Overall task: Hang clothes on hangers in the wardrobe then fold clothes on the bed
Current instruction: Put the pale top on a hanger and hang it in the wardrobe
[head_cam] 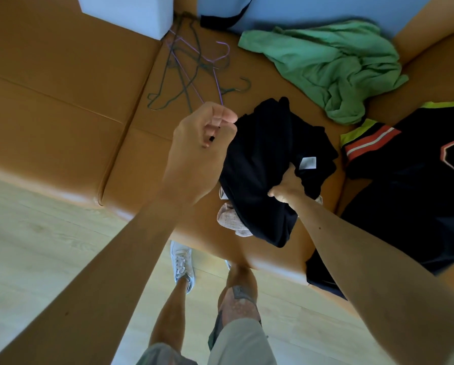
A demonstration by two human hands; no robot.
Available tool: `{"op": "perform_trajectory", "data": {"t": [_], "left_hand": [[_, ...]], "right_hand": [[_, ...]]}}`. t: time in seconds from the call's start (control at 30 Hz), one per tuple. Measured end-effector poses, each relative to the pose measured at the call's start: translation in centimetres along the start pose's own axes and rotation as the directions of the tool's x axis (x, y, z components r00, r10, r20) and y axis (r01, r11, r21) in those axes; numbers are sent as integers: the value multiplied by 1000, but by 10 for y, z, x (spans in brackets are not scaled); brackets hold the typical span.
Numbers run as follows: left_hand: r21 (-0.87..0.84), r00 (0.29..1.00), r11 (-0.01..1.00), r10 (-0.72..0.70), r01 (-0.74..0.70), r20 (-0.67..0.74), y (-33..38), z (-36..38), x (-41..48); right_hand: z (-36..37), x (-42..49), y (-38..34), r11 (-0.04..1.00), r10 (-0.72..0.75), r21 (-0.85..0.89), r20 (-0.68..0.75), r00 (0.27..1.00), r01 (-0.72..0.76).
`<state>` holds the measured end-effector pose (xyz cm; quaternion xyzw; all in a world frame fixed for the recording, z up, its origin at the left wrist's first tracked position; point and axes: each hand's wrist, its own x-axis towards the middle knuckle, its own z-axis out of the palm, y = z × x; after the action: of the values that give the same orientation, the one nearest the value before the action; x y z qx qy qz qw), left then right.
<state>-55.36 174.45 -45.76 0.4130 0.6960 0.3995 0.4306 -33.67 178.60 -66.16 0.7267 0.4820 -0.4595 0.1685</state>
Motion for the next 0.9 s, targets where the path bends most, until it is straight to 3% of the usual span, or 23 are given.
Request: {"op": "perform_trajectory", "data": {"t": [0.13,0.3,0.47,0.57,0.63,0.77,0.9], "left_hand": [[7,1000,1000,0,0,-19,9,-12,-2],[58,998,998,0,-4,62,38,-17,-14],[184,974,983,-30,-12,224,80,-26,-36],[215,894,974,-26,-79,447,108,-36,-51],[199,863,967,38,-159,504,131,-43,-60],[231,919,917,249,-325,305,180,-63,-78],[254,878,841,466,-478,110,228,-95,-84]], "right_hand": [[-13,-9,-8,993,-110,45,22,994,109],[-63,-76,-59,961,-232,119,-141,963,249],[-121,-169,-115,918,-330,151,-220,918,366],[-154,-239,-141,877,-414,146,-252,875,458],[-174,-290,-158,840,-468,153,-278,839,520],[-202,-385,-183,762,-562,151,-330,758,630],[-225,-448,-194,633,-642,152,-445,624,759]]}}
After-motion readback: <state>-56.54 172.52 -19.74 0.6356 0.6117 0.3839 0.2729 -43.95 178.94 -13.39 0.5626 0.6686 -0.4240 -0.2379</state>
